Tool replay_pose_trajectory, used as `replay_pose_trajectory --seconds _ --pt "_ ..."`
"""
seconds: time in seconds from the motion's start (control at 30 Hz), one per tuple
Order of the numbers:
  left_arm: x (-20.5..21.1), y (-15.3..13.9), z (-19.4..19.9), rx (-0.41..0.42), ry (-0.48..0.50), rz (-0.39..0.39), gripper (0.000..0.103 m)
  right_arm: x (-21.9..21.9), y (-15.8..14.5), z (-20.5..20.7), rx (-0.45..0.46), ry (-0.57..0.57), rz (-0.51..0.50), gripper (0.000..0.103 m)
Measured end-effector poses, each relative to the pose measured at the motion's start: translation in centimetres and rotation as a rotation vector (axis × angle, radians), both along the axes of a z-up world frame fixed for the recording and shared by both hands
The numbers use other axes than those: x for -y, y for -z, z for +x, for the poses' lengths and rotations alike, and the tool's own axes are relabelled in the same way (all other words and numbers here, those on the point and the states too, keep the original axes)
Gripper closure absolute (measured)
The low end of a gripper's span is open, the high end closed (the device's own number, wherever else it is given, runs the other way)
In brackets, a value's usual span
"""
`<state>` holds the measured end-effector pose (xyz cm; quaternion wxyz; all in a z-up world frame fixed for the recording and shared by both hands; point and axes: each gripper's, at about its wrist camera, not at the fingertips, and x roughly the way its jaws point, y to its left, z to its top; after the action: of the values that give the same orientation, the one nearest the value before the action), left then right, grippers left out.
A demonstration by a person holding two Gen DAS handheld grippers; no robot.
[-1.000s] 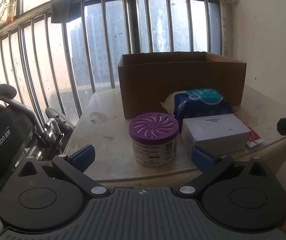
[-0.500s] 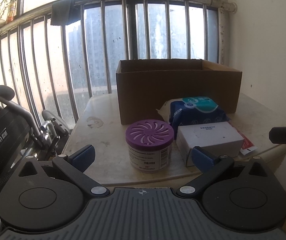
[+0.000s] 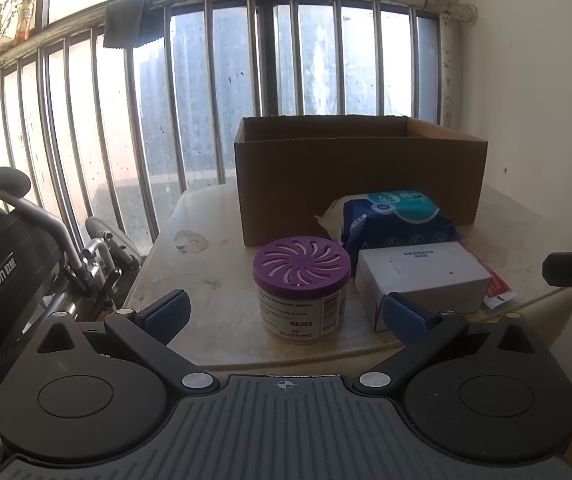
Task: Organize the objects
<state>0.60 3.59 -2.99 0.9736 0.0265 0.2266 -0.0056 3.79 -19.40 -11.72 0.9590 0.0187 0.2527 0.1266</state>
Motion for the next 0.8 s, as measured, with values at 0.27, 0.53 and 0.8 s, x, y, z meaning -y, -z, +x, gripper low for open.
replay_pose_trajectory --seconds 0.27,0.53,0.8 --pt "-0.01 0.00 0.03 0.002 0.002 -0.003 0.000 -0.10 0.18 0.17 -0.010 -0.004 -0.006 0.000" --pt "-0.08 -0.12 0.06 0.001 0.016 -0.029 0.000 0.10 0.16 0.29 -0.008 0.001 0.001 0.000" --pt "-0.05 -0.34 -0.03 0.003 0.021 -0.041 0.000 0.28 0.23 0.46 -0.011 0.006 0.006 0.000"
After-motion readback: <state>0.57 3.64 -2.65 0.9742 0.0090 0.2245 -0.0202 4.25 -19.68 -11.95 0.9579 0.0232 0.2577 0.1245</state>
